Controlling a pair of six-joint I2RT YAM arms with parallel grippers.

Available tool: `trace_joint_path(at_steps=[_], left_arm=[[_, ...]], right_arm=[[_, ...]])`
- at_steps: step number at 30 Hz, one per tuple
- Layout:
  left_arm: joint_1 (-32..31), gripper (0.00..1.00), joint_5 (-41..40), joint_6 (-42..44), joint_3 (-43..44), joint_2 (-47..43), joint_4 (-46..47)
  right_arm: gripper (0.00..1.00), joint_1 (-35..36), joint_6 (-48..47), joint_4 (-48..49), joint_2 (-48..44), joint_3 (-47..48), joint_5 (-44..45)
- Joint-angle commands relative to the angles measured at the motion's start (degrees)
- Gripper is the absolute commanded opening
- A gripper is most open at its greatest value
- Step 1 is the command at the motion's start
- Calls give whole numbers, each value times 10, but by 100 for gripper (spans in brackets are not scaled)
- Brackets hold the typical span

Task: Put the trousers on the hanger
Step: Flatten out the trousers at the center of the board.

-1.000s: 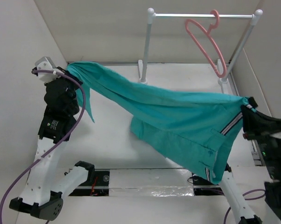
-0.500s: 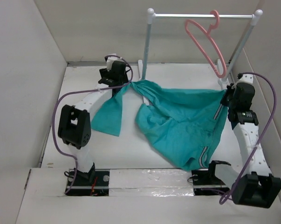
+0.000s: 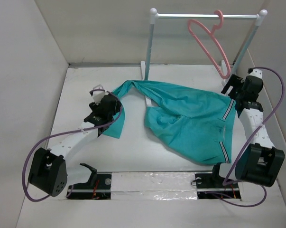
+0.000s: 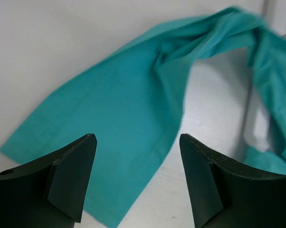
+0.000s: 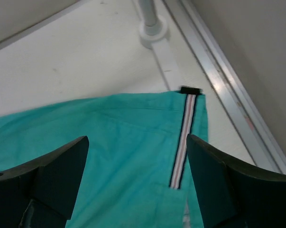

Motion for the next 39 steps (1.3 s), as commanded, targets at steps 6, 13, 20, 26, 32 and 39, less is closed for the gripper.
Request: trace_joint_path(at_steps=[6,13,20,26,32,39], left_arm=[[27,62,-18,-159,-119,-30,-75],[100,63,-29,-230,-198,-85,-90],[204,62,38,-182,-196,-28,-30],[188,58,82,-167,-144,89,-2],[183,0,69,-153,-131,90,10],[206,0,-3,-108,86,114,-89]], right_arm=[[3,174,-54,69,-219,-96,-96],[0,393,-82,46,-282,-171,-56],[14,484,-104,17,-292,-179,16],[29,503,-104,31,-325,-204,39],[29,503,-101,41,-313,-213,34],[23,508,-94,44,-309,-228,53]])
